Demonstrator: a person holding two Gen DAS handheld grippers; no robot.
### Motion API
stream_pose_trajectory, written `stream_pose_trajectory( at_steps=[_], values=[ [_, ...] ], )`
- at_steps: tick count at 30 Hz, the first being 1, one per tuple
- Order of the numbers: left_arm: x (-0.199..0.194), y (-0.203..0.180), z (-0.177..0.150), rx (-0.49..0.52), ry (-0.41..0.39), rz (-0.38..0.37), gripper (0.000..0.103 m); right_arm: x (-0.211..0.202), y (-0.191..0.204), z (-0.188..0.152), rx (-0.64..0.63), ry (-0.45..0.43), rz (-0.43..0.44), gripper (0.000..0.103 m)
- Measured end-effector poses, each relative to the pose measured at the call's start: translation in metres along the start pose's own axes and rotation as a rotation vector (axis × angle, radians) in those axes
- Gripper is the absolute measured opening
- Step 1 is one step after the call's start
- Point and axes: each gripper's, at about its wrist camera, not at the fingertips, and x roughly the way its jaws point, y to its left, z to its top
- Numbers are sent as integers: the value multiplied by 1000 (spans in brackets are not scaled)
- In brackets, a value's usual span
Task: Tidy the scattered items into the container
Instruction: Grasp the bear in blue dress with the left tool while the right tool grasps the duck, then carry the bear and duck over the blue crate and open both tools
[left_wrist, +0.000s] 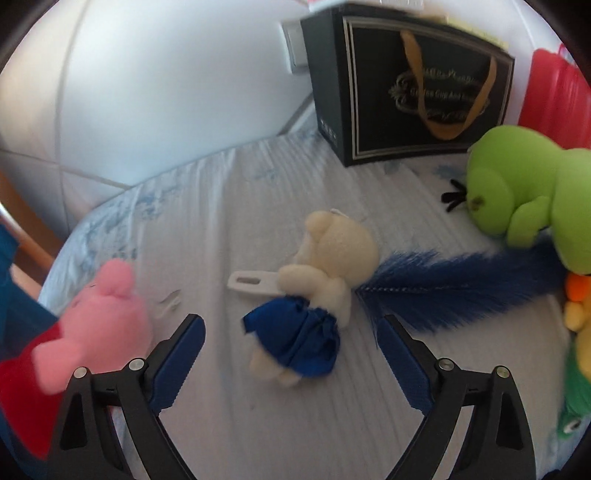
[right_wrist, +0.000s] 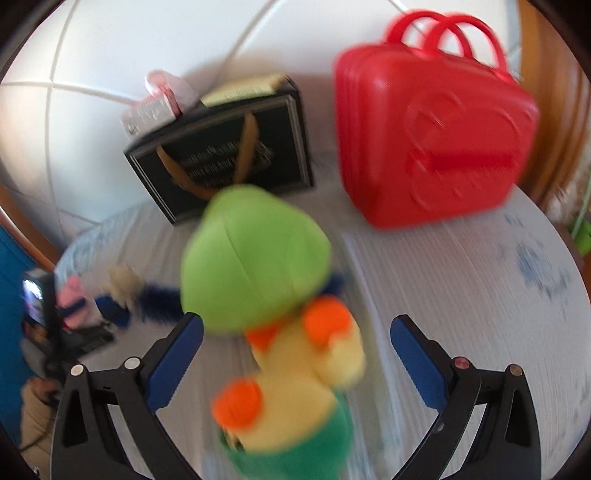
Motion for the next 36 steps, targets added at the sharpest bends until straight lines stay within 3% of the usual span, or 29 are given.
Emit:
stream_pose_trajectory(
  at_steps=[1,2,4,7,8,11,13,16,18,20,24,28,31,33,34,36],
  values=[
    [6,-2,1,3,7,2,96,4,5,10,14,-9,3,103],
    [14,-4,1,3,19,4,96,9,9,18,90,-17,-52,103],
    [26,-5,2,-6,43,0,92,25,18,33,61,-5,-60,103],
    [32,-5,1,-39,49,-34,59,54,19,37,74,51,-101,103],
    [32,-4,0,-58,52,-49,43,63,17,35,161,48,-165,103],
    [26,-8,-5,-69,57,-38,26,72,10,23,248,58,-172,103],
    [15,-12,-10,-64,48,-3,25,64,7,17,290,38,-164,103],
    [-14,-21,-21,-53,10,-9,24,40,3,4,336,2,-188,103],
    [-37,-31,-28,-54,-12,-51,24,27,2,-13,382,6,-247,103],
    [-55,-45,-34,-42,-20,-98,24,20,0,-32,437,34,-252,103],
    [-78,-74,-40,1,-33,-163,24,27,-4,-62,518,117,-216,103],
    [-89,-97,-47,50,-28,-178,25,43,-14,-75,701,114,-124,103],
    [-93,-106,-51,64,-27,-176,25,50,-3,-75,741,118,-106,103],
    [-95,-108,-53,66,-25,-168,25,52,11,-73,707,114,-100,99],
    [-97,-108,-54,65,-27,-164,25,52,15,-73,729,97,-102,85],
    [-103,-107,-56,61,-34,-154,25,48,22,-73,771,56,-144,81]
  ],
)
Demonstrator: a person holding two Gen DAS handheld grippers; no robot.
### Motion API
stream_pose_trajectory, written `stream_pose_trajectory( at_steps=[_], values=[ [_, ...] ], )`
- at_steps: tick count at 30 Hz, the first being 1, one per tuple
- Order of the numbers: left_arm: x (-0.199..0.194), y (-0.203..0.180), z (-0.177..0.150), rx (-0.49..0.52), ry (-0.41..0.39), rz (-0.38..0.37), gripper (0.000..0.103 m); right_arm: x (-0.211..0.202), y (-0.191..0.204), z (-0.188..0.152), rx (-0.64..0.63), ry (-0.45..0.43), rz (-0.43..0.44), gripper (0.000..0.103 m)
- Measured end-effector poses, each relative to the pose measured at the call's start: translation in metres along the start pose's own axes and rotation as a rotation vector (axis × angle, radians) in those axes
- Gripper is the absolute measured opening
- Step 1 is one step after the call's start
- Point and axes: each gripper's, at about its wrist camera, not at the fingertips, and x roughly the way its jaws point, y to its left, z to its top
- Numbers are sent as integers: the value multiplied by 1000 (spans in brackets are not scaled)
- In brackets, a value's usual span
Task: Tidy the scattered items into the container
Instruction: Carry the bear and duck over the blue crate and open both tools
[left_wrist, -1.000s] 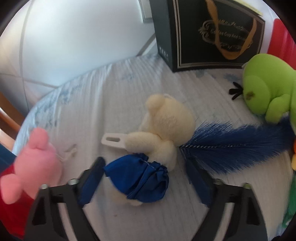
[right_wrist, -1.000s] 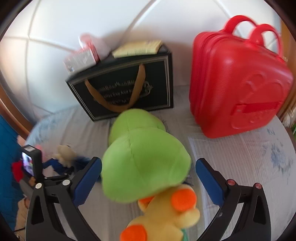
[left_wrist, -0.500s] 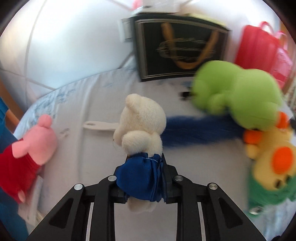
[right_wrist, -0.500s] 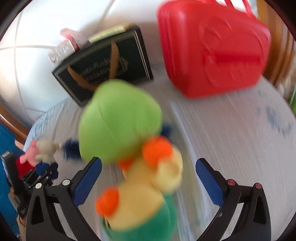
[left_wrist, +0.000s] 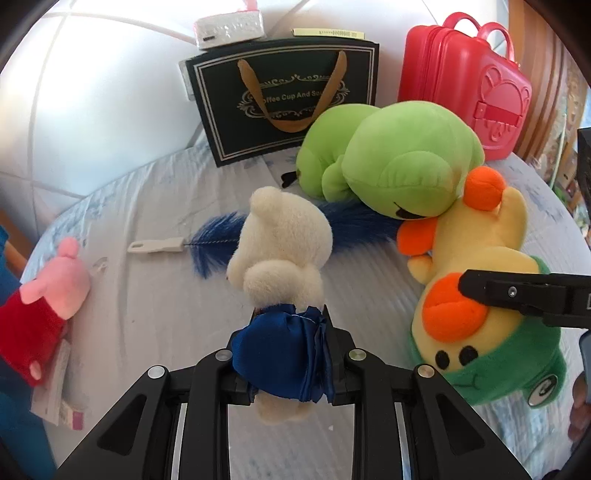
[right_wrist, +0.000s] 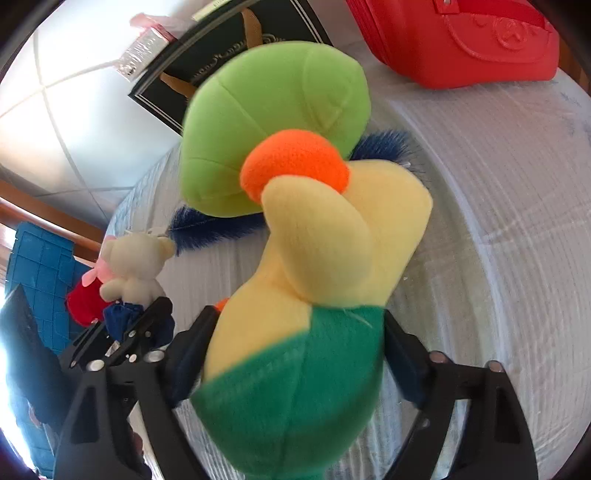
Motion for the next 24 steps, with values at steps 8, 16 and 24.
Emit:
stream_pose_trajectory(
  at_steps=[8,16,24],
  values=[
    [-46,10,-11,-23,-56,32,25,-34,32,-20,34,-114,-53,73],
    [-133,30,-31,-79,-167,112,25,-91,97,-38,63,-297,-96,73],
    [-246,90,-62,-203,-298,275,25,-131,205,-17,211,-564,-287,73]
  ],
)
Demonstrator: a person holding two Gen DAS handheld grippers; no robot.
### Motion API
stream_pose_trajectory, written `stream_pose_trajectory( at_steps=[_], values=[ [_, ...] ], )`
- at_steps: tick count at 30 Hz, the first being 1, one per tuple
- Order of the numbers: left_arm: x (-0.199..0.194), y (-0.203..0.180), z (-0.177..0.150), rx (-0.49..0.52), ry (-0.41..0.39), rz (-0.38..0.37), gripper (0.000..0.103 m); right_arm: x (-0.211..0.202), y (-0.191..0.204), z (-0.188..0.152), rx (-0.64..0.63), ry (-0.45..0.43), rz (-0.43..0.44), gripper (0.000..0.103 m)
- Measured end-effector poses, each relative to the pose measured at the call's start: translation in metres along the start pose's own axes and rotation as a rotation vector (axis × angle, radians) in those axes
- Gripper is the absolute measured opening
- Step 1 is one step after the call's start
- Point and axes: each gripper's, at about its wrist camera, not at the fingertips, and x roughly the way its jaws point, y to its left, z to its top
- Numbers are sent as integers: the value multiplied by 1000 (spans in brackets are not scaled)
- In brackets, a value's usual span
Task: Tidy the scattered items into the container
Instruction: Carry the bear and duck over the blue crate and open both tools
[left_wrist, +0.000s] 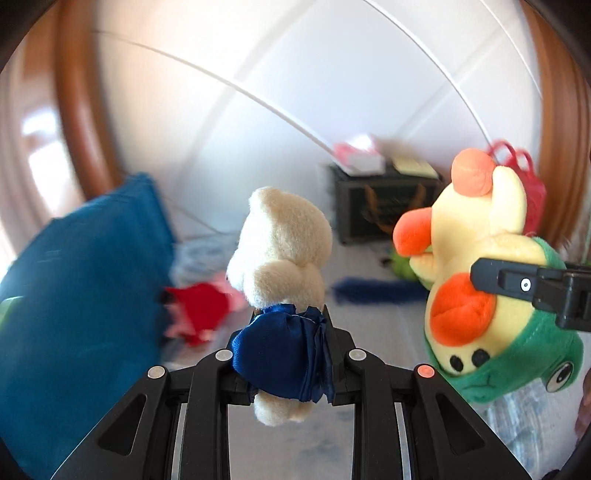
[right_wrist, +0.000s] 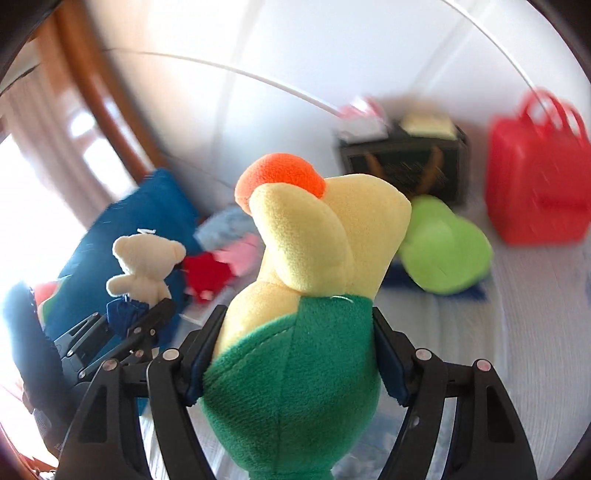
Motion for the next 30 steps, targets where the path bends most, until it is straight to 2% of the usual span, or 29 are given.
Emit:
stream_pose_trajectory(
  at_steps=[2,3,5,6,7,8,9,13,14,15,16,17,18,20,21,23,24,27,30],
  values=[
    [-25,32,2,-33,-37,50,25,-7,37,10,-34,-38,18,73],
    [-37,47,3,-48,-54,68,25,-9,56,14,-15,-74,-14,73],
    [-66,88,3,-83,-95,121,25,-10,100,25,-71,-106,24,73],
    [-76,103,4,-91,-110,139,25,-10,120,30,-66,-135,9,73],
    [-88,122,3,-97,-129,165,25,-9,144,36,13,-202,-96,73],
    [-102,147,3,-105,-148,201,25,-5,164,44,64,-253,-164,73],
    [-110,163,2,-109,-158,222,25,1,185,53,82,-289,-188,73],
    [-142,243,-7,-140,-177,326,25,38,263,95,10,-337,-69,73],
    [-146,267,-13,-152,-165,356,25,50,279,104,27,-356,-90,73],
    [-148,281,-16,-159,-156,369,25,63,294,112,124,-412,-233,73],
    [-149,297,-21,-168,-142,377,25,78,305,122,130,-419,-235,73],
    [-148,314,-27,-177,-119,378,25,92,313,131,187,-448,-317,73],
    [-146,325,-32,-183,-98,381,25,108,320,140,207,-454,-343,73],
    [-140,347,-44,-196,-56,385,25,136,330,155,205,-433,-340,73],
    [-138,355,-50,-206,-38,382,25,150,335,160,248,-435,-407,73],
    [-132,373,-62,-234,-5,359,25,174,333,167,254,-395,-407,73],
    [-131,378,-65,-240,8,354,25,185,331,170,276,-379,-436,73],
    [-124,388,-75,-250,32,334,28,208,326,160,328,-313,-498,73],
    [-118,380,-76,-251,19,308,30,221,326,155,355,-268,-542,73]
  ],
)
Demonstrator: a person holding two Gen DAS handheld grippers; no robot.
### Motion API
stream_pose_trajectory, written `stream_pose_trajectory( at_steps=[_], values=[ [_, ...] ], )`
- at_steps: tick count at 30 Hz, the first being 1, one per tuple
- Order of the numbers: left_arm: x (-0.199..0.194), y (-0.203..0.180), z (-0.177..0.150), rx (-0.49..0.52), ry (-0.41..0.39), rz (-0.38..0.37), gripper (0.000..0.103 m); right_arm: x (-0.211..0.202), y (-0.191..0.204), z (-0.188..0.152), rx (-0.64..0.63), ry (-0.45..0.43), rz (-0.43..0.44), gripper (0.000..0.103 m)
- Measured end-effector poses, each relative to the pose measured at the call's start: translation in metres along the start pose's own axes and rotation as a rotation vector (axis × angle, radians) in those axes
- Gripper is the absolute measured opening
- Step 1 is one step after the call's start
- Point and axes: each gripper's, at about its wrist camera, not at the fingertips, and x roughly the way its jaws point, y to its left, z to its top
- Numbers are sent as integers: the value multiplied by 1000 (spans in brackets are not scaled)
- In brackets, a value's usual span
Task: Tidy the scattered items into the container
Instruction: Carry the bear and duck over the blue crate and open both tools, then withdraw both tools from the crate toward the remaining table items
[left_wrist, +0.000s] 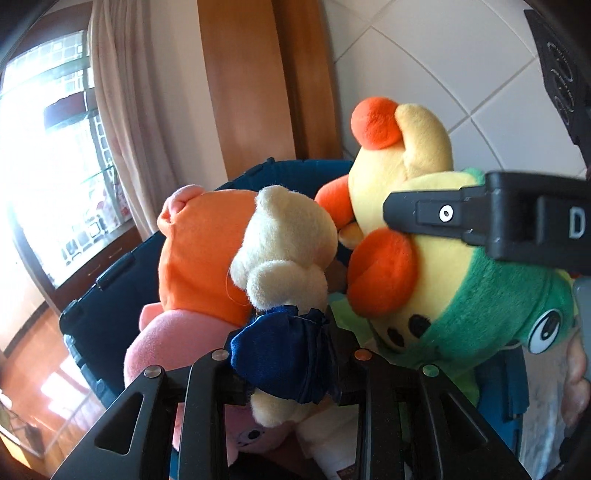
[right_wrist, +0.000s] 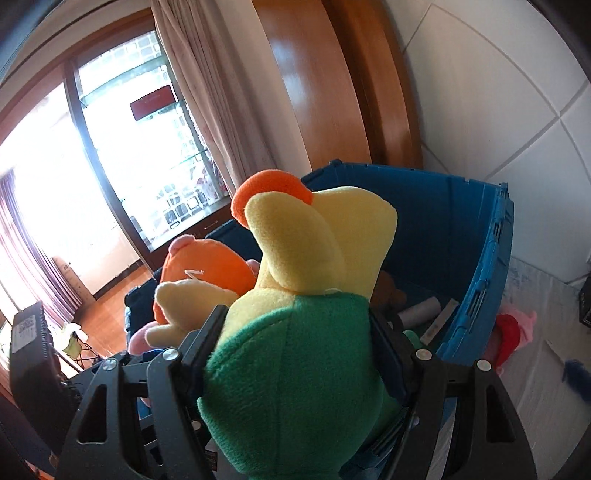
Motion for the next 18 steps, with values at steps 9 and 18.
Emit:
stream_pose_trajectory(
  at_steps=[9,18],
  values=[
    [-16,-14,-4,-7,-12,-43,68,-25,12,10,4,-27,-110,79],
    [-47,-14,-6,-17,-81,-32,81,-69,5,0,46,-85,-177,83]
  ],
)
